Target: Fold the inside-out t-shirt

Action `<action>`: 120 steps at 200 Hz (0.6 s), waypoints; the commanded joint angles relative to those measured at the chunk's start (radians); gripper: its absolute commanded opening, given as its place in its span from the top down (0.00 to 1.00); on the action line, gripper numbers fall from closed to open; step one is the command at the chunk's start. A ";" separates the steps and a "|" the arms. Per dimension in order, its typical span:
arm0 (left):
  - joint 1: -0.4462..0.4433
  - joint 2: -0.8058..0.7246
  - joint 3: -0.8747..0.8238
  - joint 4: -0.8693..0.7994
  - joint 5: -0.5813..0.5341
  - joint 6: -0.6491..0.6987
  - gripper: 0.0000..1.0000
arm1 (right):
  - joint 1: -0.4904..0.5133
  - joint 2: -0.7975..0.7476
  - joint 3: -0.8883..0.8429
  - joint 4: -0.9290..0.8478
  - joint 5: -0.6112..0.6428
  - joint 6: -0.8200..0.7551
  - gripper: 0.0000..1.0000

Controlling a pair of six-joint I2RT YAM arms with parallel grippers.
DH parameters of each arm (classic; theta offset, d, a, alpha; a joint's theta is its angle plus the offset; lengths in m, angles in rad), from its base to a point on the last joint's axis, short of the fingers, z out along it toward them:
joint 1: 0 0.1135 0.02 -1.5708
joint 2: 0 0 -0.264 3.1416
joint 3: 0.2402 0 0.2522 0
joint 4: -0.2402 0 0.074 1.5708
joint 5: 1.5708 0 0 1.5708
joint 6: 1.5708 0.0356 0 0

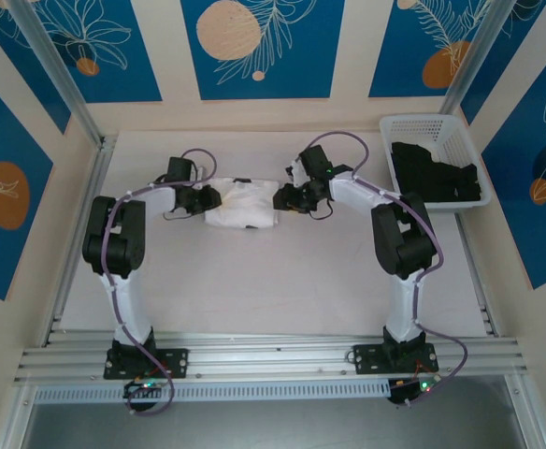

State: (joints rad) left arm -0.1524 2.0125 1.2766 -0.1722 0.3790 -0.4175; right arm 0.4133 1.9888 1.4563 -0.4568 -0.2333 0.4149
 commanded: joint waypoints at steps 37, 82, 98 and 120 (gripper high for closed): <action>0.067 -0.071 0.164 -0.443 -0.614 0.262 0.82 | -0.024 -0.216 -0.167 0.046 0.049 -0.067 0.56; 0.136 0.012 0.311 -0.573 -1.149 0.472 0.74 | -0.044 -0.250 -0.254 0.118 -0.030 -0.041 0.56; 0.186 0.054 0.356 -0.546 -1.234 0.555 0.70 | -0.053 -0.244 -0.258 0.124 -0.045 -0.037 0.56; 0.253 0.122 0.434 -0.527 -1.291 0.627 0.69 | -0.070 -0.242 -0.269 0.146 -0.073 -0.022 0.56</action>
State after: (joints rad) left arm 0.0269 2.0521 1.6333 -0.6632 -0.7021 0.0605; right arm 0.3599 1.7508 1.2026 -0.3515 -0.2451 0.3744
